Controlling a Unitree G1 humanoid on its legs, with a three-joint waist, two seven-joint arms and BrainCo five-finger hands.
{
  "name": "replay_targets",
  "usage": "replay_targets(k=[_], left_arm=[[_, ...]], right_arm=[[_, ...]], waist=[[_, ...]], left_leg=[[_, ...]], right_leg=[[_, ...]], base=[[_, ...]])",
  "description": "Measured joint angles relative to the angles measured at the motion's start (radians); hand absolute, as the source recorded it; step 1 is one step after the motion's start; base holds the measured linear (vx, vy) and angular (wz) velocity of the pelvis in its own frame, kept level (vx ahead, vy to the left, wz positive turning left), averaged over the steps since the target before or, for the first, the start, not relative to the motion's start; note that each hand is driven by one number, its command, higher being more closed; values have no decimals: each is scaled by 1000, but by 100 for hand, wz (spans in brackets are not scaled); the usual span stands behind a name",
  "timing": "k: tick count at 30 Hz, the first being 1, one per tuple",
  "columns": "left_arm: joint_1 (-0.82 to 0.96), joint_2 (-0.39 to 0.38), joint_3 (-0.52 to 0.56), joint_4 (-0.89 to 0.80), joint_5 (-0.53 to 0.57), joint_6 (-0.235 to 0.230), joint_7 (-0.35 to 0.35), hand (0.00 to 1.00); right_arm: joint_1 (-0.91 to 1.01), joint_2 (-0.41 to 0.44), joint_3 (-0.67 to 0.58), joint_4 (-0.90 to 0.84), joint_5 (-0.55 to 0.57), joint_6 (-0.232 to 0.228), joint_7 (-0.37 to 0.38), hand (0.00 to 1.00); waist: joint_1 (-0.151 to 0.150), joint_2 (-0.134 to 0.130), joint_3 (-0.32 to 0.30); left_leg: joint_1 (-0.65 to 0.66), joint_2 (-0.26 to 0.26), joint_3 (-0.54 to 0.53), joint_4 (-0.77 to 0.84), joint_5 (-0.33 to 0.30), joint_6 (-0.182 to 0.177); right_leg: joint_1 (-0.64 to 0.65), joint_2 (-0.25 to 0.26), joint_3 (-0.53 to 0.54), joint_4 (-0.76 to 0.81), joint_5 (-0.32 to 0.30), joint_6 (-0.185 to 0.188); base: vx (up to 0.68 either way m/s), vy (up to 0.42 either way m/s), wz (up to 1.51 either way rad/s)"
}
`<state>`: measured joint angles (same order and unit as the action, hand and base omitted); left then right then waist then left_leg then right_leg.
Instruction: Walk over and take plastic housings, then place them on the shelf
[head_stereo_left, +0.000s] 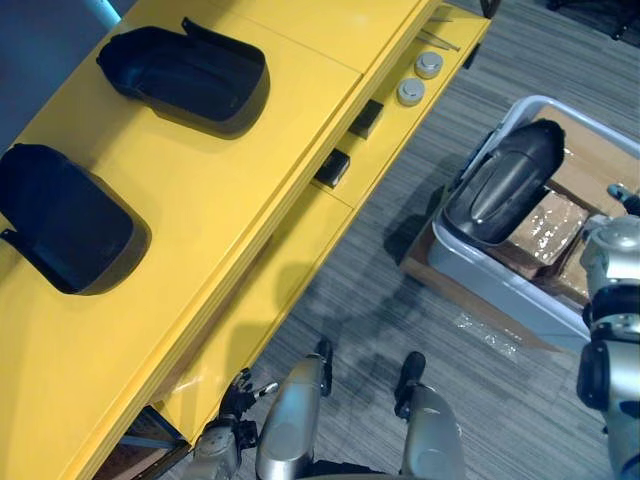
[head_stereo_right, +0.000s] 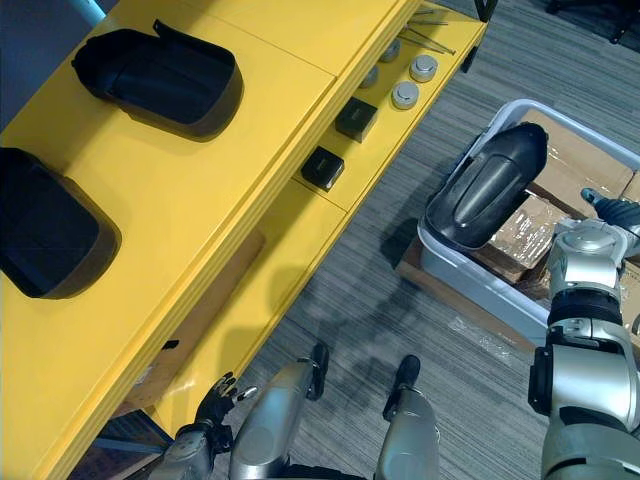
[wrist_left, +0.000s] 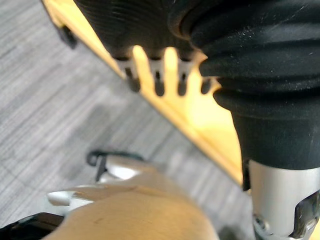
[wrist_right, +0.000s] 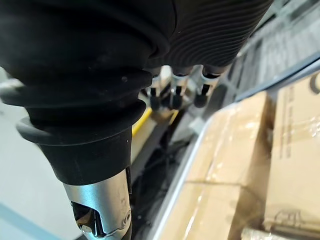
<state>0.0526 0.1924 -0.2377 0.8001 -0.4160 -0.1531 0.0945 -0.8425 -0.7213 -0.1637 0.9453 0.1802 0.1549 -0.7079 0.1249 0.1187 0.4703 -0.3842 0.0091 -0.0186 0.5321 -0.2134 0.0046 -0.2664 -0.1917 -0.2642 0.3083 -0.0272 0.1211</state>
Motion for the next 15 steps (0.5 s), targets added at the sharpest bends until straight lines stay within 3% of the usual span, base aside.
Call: replay_targets(k=[10, 15], left_arm=[[-3, -5, -4, 28, -2, -19, -2, 0], [-17, -17, -21, 46, -10, -19, -2, 0]], right_arm=[[-56, 42, 42, 43, 23, 2, 16, 0], [-77, 44, 82, 91, 42, 24, 36, 0]], waist=[[16, 3, 0], [31, 33, 2]], left_leg=[[-33, -16, -4, 2, 5, 5], [-73, -30, -10, 25, 8, 9]], right_leg=[[-44, -20, -10, 31, -5, -7], [-74, -35, -17, 54, -9, -5]], base=[[28, 23, 3], [-15, 46, 8]])
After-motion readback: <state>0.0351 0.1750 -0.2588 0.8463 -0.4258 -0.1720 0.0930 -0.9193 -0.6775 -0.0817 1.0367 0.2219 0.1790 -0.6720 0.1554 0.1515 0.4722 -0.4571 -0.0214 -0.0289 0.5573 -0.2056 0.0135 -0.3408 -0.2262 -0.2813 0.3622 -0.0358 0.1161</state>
